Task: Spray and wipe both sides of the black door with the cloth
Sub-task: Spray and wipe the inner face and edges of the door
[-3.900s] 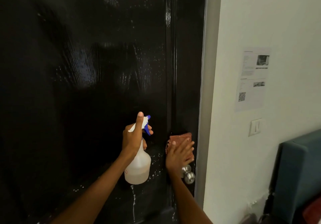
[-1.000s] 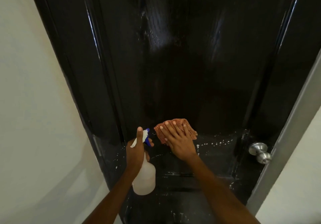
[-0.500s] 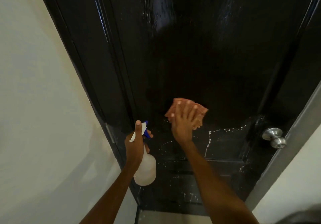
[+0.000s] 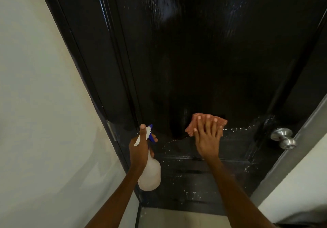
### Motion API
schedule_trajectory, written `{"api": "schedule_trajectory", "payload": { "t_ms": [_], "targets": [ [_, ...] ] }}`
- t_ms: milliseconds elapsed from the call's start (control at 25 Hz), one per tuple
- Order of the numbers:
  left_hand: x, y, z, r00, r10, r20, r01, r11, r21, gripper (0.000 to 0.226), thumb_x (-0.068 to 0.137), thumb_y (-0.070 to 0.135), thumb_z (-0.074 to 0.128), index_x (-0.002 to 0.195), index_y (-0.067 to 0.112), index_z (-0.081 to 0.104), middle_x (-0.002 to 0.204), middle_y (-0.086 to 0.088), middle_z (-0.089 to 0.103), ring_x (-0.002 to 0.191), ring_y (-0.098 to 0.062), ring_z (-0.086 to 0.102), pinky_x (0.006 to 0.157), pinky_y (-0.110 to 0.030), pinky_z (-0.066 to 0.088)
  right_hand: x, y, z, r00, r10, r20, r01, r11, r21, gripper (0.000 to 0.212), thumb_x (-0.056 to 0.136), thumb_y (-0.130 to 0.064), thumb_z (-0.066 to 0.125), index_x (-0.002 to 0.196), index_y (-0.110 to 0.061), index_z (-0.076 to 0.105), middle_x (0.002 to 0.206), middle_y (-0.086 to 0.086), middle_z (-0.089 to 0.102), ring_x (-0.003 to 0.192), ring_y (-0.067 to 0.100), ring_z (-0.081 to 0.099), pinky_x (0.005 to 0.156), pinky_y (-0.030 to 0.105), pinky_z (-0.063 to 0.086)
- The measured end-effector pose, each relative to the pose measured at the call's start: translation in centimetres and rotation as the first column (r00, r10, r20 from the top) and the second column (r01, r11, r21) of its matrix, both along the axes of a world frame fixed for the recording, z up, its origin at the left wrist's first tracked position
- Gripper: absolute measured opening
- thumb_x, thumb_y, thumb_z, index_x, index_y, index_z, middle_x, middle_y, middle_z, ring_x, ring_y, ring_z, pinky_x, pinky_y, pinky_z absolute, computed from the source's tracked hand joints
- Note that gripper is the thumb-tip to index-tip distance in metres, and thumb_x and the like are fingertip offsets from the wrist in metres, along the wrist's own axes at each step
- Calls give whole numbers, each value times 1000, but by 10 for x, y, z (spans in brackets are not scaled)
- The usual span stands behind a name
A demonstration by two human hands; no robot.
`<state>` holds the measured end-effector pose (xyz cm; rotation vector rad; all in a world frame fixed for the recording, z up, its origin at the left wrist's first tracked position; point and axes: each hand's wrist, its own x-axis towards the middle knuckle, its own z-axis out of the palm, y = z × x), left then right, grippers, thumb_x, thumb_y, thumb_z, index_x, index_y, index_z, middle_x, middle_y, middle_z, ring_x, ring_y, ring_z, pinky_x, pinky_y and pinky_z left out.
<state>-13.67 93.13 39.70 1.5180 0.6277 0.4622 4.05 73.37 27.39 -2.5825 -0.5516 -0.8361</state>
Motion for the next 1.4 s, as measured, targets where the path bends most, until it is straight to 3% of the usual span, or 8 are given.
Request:
{"api": "schedule_trajectory", "payload": {
  "t_ms": [160, 280, 440, 680, 880, 1040, 1200, 1400],
  "targets": [
    [-3, -3, 0, 995, 100, -28, -101, 994, -49, 45, 104, 44, 29, 82, 18, 59, 83, 4, 62, 71, -11, 56, 55, -9, 49, -4, 60, 25, 995, -51, -86, 73, 961, 268, 70, 107, -48, 27, 162, -30, -11, 166, 9, -28, 152, 40, -23, 118, 63, -18],
    [-2, 8, -12, 990, 141, -4, -141, 989, -35, 32, 103, 44, 31, 90, 23, 51, 101, 7, 55, 84, -12, 53, 99, -35, 44, 5, 101, 15, 956, 233, 178, -210, 968, -138, 85, 97, -40, 56, 164, -31, 4, 170, 7, -15, 154, 39, -18, 115, 63, -26],
    [16, 46, -68, 981, 194, 2, -194, 981, 15, 37, 100, 50, 32, 96, 20, 52, 110, 2, 52, 95, -19, 52, 106, -45, 40, 17, 128, -39, 785, 538, 307, -321, 777, -541, 90, 91, -37, 64, 164, -27, 13, 172, 6, 2, 157, 32, -7, 123, 56, -14],
    [33, 94, -182, 977, 102, 188, -136, 975, 178, 70, 80, 71, 30, 80, 13, 70, 78, -8, 74, 76, -25, 69, 81, -38, 55, 26, 130, -148, 740, 504, 446, -282, 834, -473, 86, 91, -41, 66, 163, -27, 20, 172, 4, 8, 158, 27, -1, 126, 50, -4],
    [44, 113, -247, 911, 9, 412, -90, 980, 177, 79, 85, 72, 34, 88, 2, 70, 82, -18, 73, 53, -23, 63, 50, -29, 51, 29, 147, -181, 693, 331, 641, -203, 942, -268, 67, 102, -42, 46, 163, -28, 22, 172, 5, 10, 158, 30, 9, 125, 56, 7],
    [45, 120, -284, 851, -19, 525, -116, 968, 223, 83, 81, 75, 35, 93, 1, 70, 86, -17, 74, 57, -20, 66, 50, -28, 50, 31, 156, -190, 653, 214, 726, -127, 977, -174, 61, 106, -45, 36, 163, -29, 21, 172, 5, 9, 158, 31, 8, 124, 59, 11],
    [30, 134, -278, 836, 29, 548, -176, 960, 218, 79, 89, 72, 32, 90, 3, 71, 83, -15, 75, 62, -29, 67, 50, -29, 53, 28, 165, -164, 644, 179, 743, -81, 983, -166, 61, 106, -47, 31, 163, -30, 18, 172, 5, 6, 158, 32, 2, 124, 61, 5],
    [19, 148, -241, 816, 67, 575, -211, 960, 187, 81, 91, 72, 33, 96, -1, 70, 86, -17, 74, 60, -25, 66, 47, -27, 52, 19, 211, -29, 679, 128, 723, -102, 992, -80, 60, 106, -48, 29, 163, -30, 19, 172, 6, 7, 158, 34, 3, 123, 61, 0]
  ]
}}
